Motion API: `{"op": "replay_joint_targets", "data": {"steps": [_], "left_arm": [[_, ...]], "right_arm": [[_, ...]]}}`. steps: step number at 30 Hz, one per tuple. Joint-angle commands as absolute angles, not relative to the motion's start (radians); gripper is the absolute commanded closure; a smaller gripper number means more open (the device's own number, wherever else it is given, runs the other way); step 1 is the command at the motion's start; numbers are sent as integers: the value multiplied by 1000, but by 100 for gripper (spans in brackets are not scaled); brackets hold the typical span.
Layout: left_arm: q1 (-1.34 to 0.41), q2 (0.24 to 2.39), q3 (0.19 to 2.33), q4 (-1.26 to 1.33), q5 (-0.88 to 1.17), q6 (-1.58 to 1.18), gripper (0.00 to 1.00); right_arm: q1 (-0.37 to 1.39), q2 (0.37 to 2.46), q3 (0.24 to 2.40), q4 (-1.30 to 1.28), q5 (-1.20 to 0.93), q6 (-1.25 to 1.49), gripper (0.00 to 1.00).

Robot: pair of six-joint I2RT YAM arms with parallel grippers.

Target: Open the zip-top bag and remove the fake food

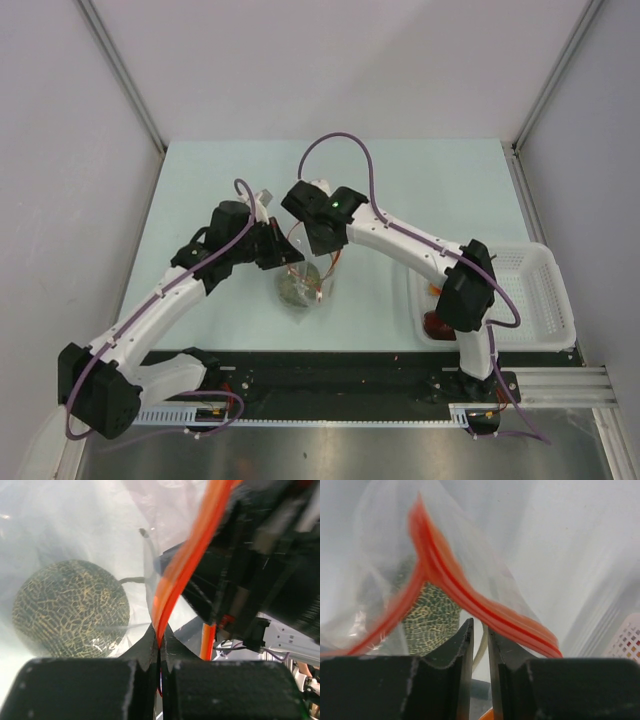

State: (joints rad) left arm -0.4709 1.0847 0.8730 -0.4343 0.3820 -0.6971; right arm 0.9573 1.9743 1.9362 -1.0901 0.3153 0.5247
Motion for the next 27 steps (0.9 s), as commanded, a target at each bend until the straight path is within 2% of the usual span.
{"op": "replay_joint_targets", "data": {"steps": [1, 12, 21, 24, 25, 27], "left_arm": [[-469, 1098, 874, -345, 433, -722, 100], [-469, 1140, 885, -314, 469, -755, 100], [-469, 1172, 902, -308, 476, -772, 100], [-471, 1175, 911, -321, 474, -770, 100], [-469, 1175, 911, -324, 476, -769, 100], [-469, 1175, 914, -333, 472, -764, 100]], "right_arm": [[936, 1956, 1884, -1111, 364, 554, 78], [891, 1881, 1680, -884, 298, 509, 63], [844, 1875, 1589, -769, 238, 538, 62], [842, 1888, 1575, -741, 226, 532, 69], [845, 1891, 1574, -730, 222, 529, 76], [848, 1894, 1571, -727, 219, 526, 83]]}}
